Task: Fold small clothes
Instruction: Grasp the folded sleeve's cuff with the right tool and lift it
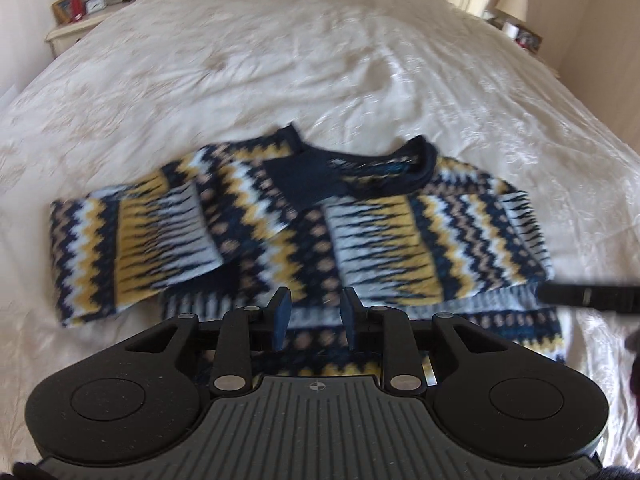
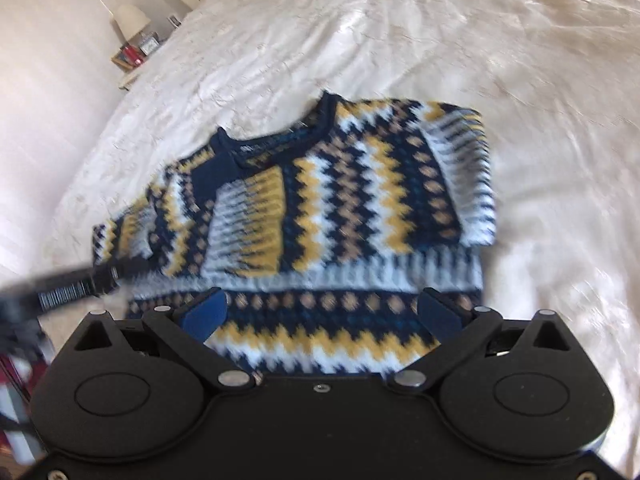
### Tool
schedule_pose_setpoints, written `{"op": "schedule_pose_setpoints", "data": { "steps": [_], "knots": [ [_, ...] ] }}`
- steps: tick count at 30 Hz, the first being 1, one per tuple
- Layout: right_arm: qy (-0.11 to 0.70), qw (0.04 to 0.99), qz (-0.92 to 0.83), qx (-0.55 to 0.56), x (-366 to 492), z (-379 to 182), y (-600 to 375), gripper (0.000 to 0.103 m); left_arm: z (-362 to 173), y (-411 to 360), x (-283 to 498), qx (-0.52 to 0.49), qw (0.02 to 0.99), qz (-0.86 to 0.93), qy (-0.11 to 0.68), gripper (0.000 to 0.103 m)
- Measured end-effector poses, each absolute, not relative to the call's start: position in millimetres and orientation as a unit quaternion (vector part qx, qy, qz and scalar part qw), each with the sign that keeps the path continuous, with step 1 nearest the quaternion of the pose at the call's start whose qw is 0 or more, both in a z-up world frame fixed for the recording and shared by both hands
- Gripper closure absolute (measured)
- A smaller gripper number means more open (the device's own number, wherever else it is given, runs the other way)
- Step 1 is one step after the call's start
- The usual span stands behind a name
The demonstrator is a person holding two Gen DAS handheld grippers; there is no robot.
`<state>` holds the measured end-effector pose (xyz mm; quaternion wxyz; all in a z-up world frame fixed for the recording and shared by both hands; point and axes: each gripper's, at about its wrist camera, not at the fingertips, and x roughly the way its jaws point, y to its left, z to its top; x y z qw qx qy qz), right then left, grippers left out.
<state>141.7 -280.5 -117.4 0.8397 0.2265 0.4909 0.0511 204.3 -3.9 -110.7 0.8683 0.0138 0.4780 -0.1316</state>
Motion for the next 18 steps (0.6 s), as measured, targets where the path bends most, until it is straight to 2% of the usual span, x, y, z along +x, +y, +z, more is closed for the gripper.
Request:
{"op": "schedule_pose_setpoints", "data": {
  "steps": [7,18],
  "knots": [
    [0.469,0.84,0.079,0.261,216,-115,-258,0.001,-118,44,201,0.001,0.862,-0.081,0.5,0.075],
    [0.502,0.825,0.175,0.191,319,-152,-187,0.001,-139,91,187,-0.067,0.836,-0.014,0.544,0.075]
  ]
}}
